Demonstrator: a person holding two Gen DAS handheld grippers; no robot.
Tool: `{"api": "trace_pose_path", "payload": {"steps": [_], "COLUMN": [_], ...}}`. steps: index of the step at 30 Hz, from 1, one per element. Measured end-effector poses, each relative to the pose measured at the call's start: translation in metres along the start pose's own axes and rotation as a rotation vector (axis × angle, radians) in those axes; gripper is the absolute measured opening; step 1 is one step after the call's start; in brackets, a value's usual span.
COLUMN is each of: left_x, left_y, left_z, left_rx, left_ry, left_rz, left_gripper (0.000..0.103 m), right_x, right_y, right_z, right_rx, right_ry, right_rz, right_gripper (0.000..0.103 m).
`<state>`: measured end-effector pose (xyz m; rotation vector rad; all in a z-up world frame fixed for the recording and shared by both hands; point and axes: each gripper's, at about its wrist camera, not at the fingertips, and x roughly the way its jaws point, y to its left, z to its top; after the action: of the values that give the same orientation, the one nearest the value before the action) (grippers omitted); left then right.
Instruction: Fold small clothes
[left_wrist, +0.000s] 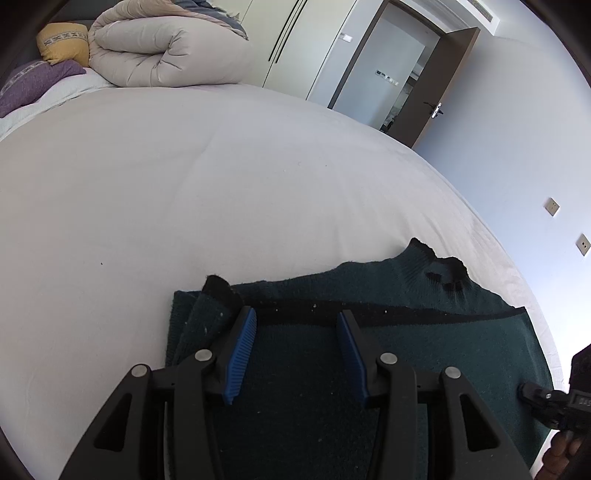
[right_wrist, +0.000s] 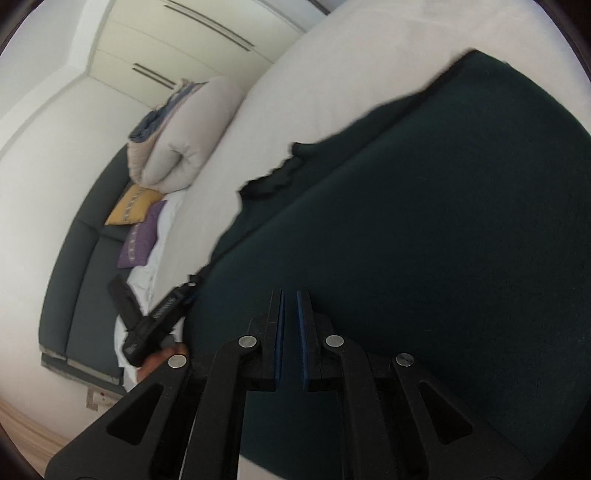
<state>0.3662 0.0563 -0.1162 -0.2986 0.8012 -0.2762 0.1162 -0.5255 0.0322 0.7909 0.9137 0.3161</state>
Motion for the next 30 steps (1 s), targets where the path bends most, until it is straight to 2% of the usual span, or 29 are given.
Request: {"api": "trace_pose_path", "payload": {"steps": [1, 2, 3, 7, 9, 10, 12, 13, 14, 16, 20, 23, 26, 30], "left_x": [0.000, 0.000, 0.000, 0.000, 0.000, 0.000, -0.001, 0.000, 0.000, -0.004, -0.033, -0.066, -0.099, -0.135], "left_y": [0.000, 0.000, 0.000, 0.000, 0.001, 0.001, -0.002, -0.004, -0.008, -0.016, -0.032, -0.037, -0.037, -0.045], "left_z": [0.000, 0.000, 0.000, -0.001, -0.001, -0.001, 0.000, 0.000, 0.000, 0.001, -0.007, -0.015, -0.020, -0.024], "left_rx": [-0.001, -0.002, -0.003, -0.002, -0.001, 0.001, 0.011, 0.020, 0.032, 0.058, 0.096, 0.107, 0.115, 0.181], "left_ry": [-0.001, -0.002, -0.003, -0.005, -0.003, -0.003, 0.000, 0.003, 0.008, 0.026, 0.027, 0.014, -0.006, -0.044], "left_rz": [-0.002, -0.003, -0.004, -0.004, -0.002, 0.001, 0.017, 0.032, 0.048, 0.075, 0.186, 0.216, 0.268, 0.324], "left_gripper": [0.048, 0.048, 0.048, 0.048, 0.048, 0.048, 0.048, 0.048, 0.050, 0.058, 0.083, 0.085, 0.094, 0.094], "right_x": [-0.002, -0.011, -0.028, -0.088, -0.117, -0.132, -0.157, -0.168, -0.179, -0.198, -0.212, -0.213, -0.208, -0.201], "right_y": [-0.018, -0.035, -0.048, -0.099, -0.109, -0.109, -0.104, -0.099, -0.091, -0.076, -0.041, -0.021, -0.004, 0.025], "right_z": [0.001, 0.001, 0.001, -0.001, -0.006, -0.010, -0.025, -0.034, -0.044, -0.065, -0.091, -0.096, -0.097, -0.107], "right_rx": [0.060, 0.123, 0.161, 0.266, 0.273, 0.267, 0.244, 0.230, 0.205, 0.137, 0.010, -0.039, -0.049, -0.091], "right_ry": [-0.014, -0.043, -0.094, -0.267, -0.330, -0.350, -0.360, -0.363, -0.376, -0.367, -0.316, -0.300, -0.292, -0.265], "right_rz": [0.055, 0.112, 0.118, 0.046, 0.006, -0.046, -0.116, -0.124, -0.128, -0.147, -0.182, -0.157, -0.111, -0.064], "right_gripper": [0.000, 0.000, 0.000, 0.000, 0.003, 0.014, 0.041, 0.064, 0.068, 0.068, 0.068, 0.068, 0.068, 0.068]}}
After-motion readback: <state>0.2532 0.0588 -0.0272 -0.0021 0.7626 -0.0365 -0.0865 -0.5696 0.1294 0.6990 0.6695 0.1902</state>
